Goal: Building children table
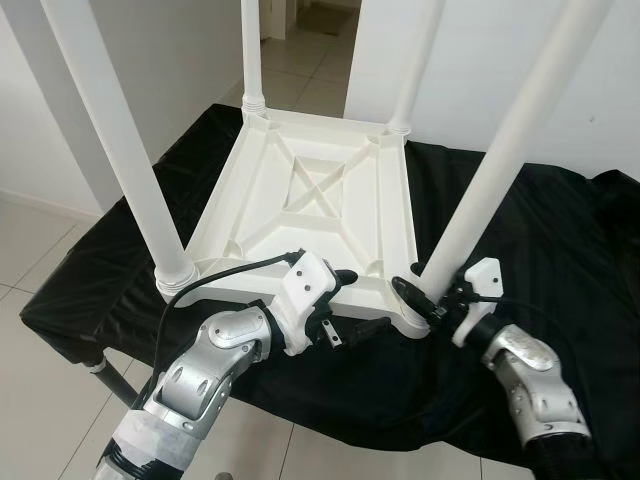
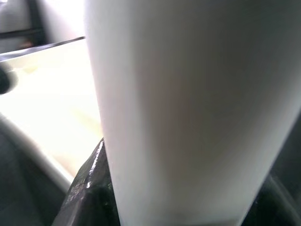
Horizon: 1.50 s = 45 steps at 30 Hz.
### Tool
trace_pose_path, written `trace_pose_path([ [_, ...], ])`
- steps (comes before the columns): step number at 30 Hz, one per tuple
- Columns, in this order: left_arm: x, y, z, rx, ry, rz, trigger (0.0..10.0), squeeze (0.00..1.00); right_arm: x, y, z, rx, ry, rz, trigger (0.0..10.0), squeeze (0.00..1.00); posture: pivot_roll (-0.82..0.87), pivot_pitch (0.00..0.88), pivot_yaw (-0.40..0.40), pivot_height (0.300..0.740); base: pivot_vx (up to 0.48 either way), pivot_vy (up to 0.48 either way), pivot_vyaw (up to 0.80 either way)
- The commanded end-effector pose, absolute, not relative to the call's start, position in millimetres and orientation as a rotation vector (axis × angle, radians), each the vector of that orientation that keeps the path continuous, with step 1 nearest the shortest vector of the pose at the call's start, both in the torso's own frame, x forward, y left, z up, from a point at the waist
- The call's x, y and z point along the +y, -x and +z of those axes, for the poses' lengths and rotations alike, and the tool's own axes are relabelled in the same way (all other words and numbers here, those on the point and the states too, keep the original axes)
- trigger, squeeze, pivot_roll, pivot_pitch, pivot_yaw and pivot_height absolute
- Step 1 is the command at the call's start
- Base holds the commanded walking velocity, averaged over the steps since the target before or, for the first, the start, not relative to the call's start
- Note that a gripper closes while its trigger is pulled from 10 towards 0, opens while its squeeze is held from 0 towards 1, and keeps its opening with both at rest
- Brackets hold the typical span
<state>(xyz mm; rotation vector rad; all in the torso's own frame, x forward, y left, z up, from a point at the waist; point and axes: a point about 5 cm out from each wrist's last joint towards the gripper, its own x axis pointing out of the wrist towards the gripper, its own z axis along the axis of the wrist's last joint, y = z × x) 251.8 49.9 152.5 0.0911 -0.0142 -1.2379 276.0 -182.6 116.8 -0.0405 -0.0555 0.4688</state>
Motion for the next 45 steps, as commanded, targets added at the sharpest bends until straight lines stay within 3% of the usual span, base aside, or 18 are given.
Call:
trace_pose_path([
  [1, 48, -249, 150, -0.005, -0.092, -1.254, 10.0, 0.00, -193, -275, 117, -0.045, 0.038, 0.346, 10.0, 0.00, -0.06, 0.000, -0.058, 0.740, 0.000, 0.000, 0.00],
  [5, 47, -249, 150, -0.004, -0.091, -1.254, 10.0, 0.00, -182, -268, 116, -0.052, -0.026, 0.260, 10.0, 0.00, -0.06, 0.000, -0.060, 0.740, 0.000, 0.000, 0.00],
  [8, 47, -248, 150, -0.003, -0.087, -1.253, 10.0, 0.00, -176, -265, 108, -0.012, -0.043, 0.044, 10.0, 0.00, -0.06, 0.000, -0.061, 0.740, 0.000, 0.000, 0.00],
  [10, 47, -248, 150, -0.003, -0.087, -1.253, 10.0, 0.00, -176, -265, 108, -0.012, -0.043, 0.044, 10.0, 0.00, -0.06, 0.000, -0.061, 0.740, 0.000, 0.000, 0.00],
  [11, 47, -248, 149, -0.004, -0.088, -1.252, 10.0, 0.00, -174, -265, 104, 0.006, -0.062, -0.054, 10.0, 0.00, -0.06, 0.000, -0.064, 0.740, 0.000, 0.000, 0.00],
  [15, 47, -249, 151, -0.007, -0.084, -1.244, 10.0, 0.00, -164, -265, 101, 0.026, -0.114, -0.158, 10.0, 0.00, -0.05, 0.000, -0.066, 0.740, 0.000, 0.000, 0.00],
  [19, 49, -249, 151, -0.008, -0.083, -1.236, 10.0, 0.00, -148, -268, 105, 0.019, -0.159, -0.161, 10.0, 0.00, -0.04, 0.000, -0.070, 0.740, 0.000, 0.000, 0.00],
  [28, 49, -249, 151, -0.007, -0.084, -1.232, 10.0, 0.00, -138, -267, 108, 0.010, -0.169, -0.135, 10.0, 0.00, -0.03, 0.000, -0.067, 0.740, 0.000, 0.000, 0.00],
  [29, 49, -249, 151, -0.006, -0.083, -1.231, 10.0, 0.00, -137, -267, 112, -0.015, -0.157, -0.123, 10.0, 0.58, -0.04, 0.000, -0.066, 0.740, 0.000, 0.000, 0.00],
  [32, 49, -248, 151, -0.006, -0.082, -1.231, 10.0, 0.00, -137, -266, 115, -0.031, -0.151, -0.114, 10.0, 0.58, -0.04, 0.000, -0.066, 0.740, 0.000, 0.000, 0.00],
  [33, 49, -248, 151, -0.005, -0.079, -1.230, 10.0, 0.00, -138, -266, 118, -0.052, -0.161, -0.105, 10.0, 1.00, -0.04, 0.000, -0.067, 0.740, 0.000, 0.000, 0.00],
  [41, 48, -248, 151, -0.003, -0.065, -1.230, 10.0, 0.00, -150, -260, 121, -0.095, -0.151, 0.036, 10.0, 1.00, -0.05, 0.000, -0.066, 0.740, 0.000, 0.000, 0.00],
  [43, 48, -248, 151, -0.003, -0.065, -1.231, 10.0, 0.00, -152, -259, 119, -0.091, -0.146, 0.078, 10.0, 0.96, -0.05, 0.000, -0.066, 0.740, 0.000, 0.000, 0.00],
  [44, 47, -248, 151, -0.003, -0.064, -1.231, 10.0, 0.00, -154, -258, 118, -0.088, -0.141, 0.122, 10.0, 0.00, -0.05, 0.000, -0.066, 0.740, 0.000, 0.000, 0.00],
  [45, 47, -249, 151, -0.004, -0.064, -1.232, 10.0, 0.00, -155, -258, 116, -0.087, -0.118, 0.173, 10.0, 0.00, -0.06, 0.000, -0.066, 0.740, 0.000, 0.000, 0.00],
])
